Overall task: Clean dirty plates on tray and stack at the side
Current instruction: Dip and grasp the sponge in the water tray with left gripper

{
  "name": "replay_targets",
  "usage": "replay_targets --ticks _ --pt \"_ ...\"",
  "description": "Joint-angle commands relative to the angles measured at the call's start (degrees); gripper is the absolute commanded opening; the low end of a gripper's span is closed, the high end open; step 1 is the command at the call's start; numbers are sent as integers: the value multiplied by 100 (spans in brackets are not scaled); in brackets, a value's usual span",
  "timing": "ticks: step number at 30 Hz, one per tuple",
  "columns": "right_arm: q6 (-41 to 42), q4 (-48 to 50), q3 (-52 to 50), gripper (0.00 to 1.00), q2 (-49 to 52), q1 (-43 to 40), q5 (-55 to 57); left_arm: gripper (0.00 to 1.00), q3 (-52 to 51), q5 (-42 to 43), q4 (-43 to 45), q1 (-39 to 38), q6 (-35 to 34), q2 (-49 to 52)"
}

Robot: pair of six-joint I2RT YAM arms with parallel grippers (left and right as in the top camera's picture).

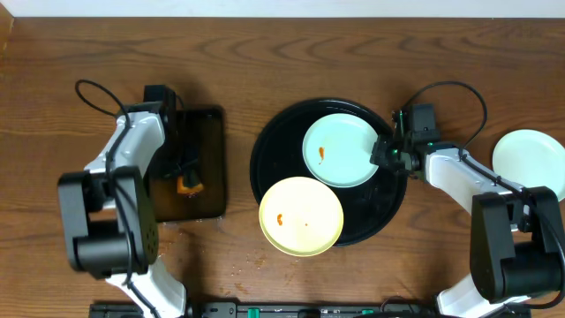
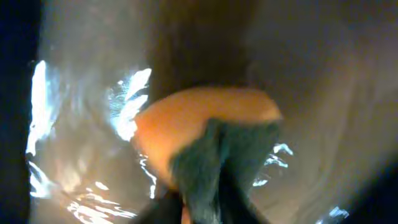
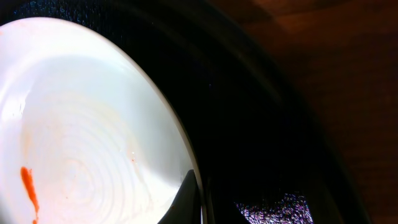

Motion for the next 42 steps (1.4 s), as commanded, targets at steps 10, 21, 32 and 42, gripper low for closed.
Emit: replay_targets --ticks 10,21,32,42 --pt "105 -13 -31 1 221 37 199 50 -315 199 -192 -24 348 -748" --pt "105 -11 -31 1 221 37 199 14 -1611 203 874 -105 341 -745" --pt "105 -11 -31 1 221 35 199 33 -745 201 157 -105 350 -966" --pt "105 -13 -31 1 221 35 199 41 -968 -184 717 -107 367 -905"
